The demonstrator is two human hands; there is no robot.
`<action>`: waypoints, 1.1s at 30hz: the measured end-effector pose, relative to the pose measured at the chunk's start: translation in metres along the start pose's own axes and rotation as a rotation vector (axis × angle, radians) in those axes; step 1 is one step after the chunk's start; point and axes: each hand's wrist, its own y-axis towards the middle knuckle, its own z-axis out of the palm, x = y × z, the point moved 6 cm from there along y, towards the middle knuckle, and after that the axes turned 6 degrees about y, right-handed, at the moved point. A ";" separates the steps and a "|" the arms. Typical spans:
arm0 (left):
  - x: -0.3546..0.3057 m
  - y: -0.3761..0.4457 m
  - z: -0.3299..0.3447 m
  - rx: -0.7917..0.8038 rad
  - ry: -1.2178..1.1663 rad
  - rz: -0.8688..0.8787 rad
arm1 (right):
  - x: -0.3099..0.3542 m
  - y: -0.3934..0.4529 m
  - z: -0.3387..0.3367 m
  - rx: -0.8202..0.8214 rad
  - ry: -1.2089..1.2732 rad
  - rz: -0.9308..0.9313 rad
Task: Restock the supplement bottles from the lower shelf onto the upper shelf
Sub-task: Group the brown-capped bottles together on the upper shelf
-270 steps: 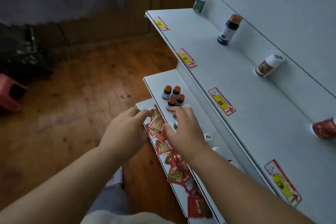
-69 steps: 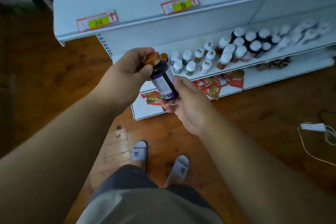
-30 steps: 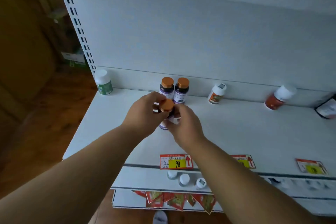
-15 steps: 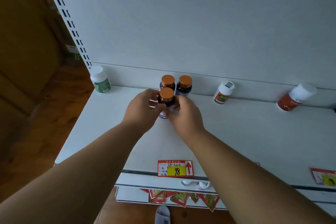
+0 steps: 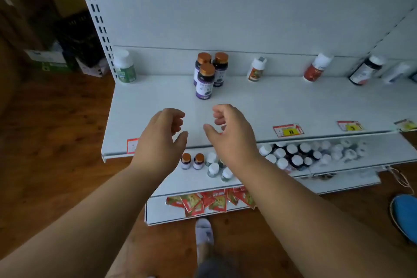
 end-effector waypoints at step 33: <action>0.279 -0.034 0.334 0.076 -0.138 -0.375 | -0.300 0.016 0.283 0.358 -0.397 -0.063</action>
